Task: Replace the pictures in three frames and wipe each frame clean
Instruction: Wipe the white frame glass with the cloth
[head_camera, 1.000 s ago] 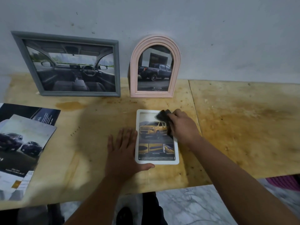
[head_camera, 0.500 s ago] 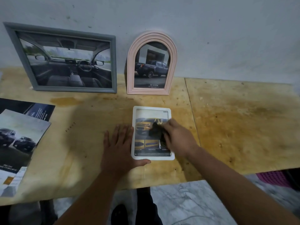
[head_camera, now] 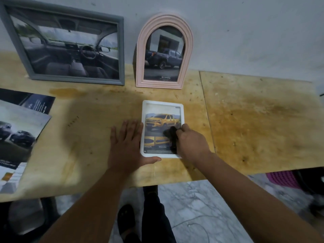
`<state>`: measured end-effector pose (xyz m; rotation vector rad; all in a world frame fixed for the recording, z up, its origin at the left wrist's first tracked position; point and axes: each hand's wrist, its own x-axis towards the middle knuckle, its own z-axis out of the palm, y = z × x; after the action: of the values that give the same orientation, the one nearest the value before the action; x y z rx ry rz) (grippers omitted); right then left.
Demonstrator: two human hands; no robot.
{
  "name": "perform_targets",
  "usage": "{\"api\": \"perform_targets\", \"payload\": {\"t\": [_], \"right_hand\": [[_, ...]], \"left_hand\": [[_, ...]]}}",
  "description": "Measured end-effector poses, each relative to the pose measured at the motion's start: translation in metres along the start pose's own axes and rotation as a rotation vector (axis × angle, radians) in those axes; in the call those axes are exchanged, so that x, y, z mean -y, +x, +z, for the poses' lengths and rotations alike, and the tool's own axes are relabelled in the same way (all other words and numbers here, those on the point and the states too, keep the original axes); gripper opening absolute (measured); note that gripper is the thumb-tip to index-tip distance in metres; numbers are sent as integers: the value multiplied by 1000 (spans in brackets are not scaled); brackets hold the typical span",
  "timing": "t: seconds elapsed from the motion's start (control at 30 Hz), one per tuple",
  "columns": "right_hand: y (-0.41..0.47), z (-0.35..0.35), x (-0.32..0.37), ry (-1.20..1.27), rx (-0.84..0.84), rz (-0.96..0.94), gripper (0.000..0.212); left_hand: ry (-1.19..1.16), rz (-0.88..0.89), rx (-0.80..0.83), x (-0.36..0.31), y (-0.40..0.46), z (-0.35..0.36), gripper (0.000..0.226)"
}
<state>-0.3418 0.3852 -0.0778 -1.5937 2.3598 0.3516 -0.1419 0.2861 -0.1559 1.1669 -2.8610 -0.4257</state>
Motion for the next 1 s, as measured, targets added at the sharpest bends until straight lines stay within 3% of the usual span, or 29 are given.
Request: {"api": "perform_targets", "payload": {"t": [0.23, 0.4, 0.6, 0.73, 0.83, 1.0], "right_hand": [[-34, 51, 21, 210, -187, -126, 40], [-9, 25, 22, 394, 0, -384, 38], [-3, -10, -44, 55, 170, -304, 37], [-15, 5, -20, 76, 96, -339, 34], [-12, 17, 9, 262, 3, -354, 31], [10, -3, 21, 662, 156, -299, 28]], "left_hand": [[5, -3, 8, 1, 0, 0, 140], [-19, -6, -1, 1, 1, 2, 136], [-7, 4, -26, 1, 0, 0, 138], [-13, 17, -27, 2, 0, 2, 138], [-14, 11, -32, 1, 0, 2, 134], [-27, 10, -39, 0, 0, 2, 134]]}}
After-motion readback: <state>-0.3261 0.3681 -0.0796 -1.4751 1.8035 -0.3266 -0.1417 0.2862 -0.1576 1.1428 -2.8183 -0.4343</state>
